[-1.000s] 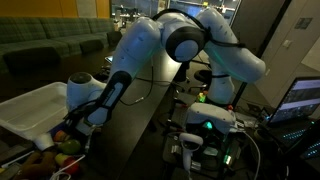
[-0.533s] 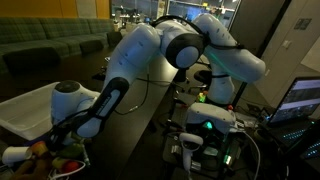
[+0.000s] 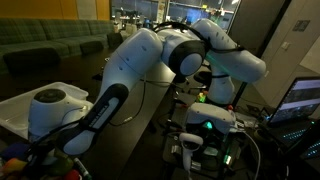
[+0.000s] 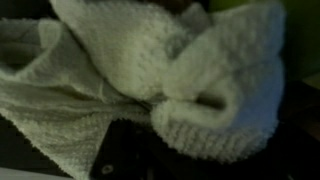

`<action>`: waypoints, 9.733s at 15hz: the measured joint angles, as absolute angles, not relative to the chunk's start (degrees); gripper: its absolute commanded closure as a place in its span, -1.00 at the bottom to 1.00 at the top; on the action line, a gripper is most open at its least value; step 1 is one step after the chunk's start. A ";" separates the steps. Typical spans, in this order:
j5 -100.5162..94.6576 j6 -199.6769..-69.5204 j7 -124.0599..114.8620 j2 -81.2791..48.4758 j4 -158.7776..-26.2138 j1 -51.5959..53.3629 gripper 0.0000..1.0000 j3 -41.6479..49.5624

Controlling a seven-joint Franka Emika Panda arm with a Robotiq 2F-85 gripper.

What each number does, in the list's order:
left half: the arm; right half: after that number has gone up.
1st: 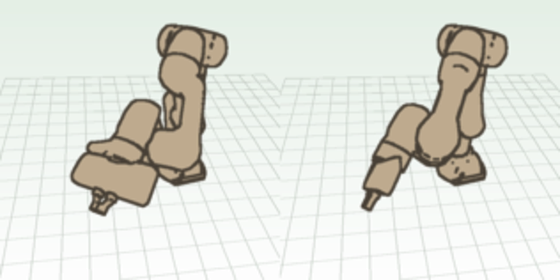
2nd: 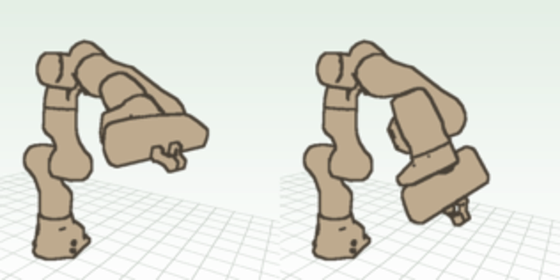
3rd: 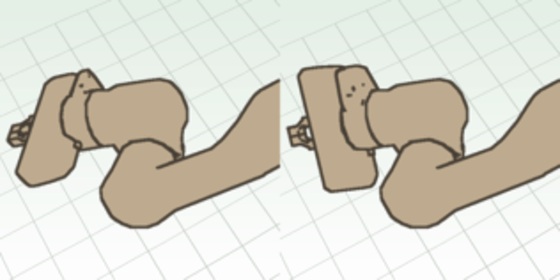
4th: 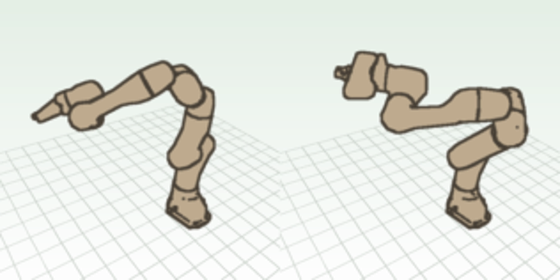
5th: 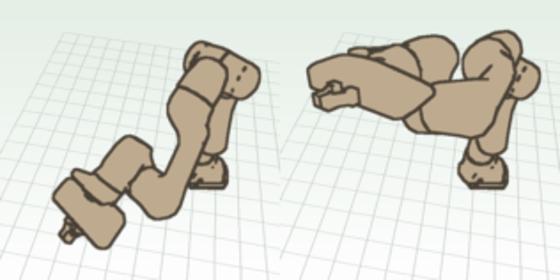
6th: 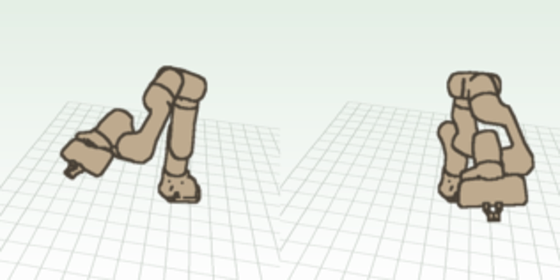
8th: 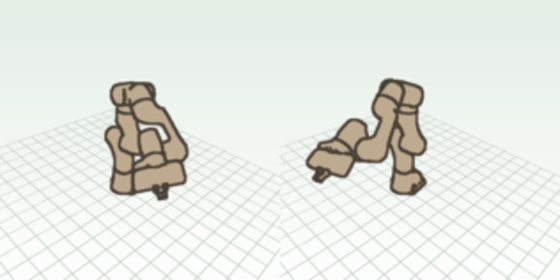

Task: Use the white cloth to push the items on the table to the left and then put the cloth in the dish

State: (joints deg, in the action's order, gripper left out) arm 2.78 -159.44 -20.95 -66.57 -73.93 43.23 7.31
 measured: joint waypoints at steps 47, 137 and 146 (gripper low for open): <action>-7.59 -162.28 -27.76 -46.59 -113.97 63.25 1.00 22.03; 4.83 -109.84 -10.22 -34.22 -75.23 18.62 -1.00 -9.20; 11.71 -115.16 -15.11 -18.39 -101.13 16.55 -1.00 -9.16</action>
State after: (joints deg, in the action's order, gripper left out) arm 11.71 -115.16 -15.11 -18.39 -101.13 16.55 -9.16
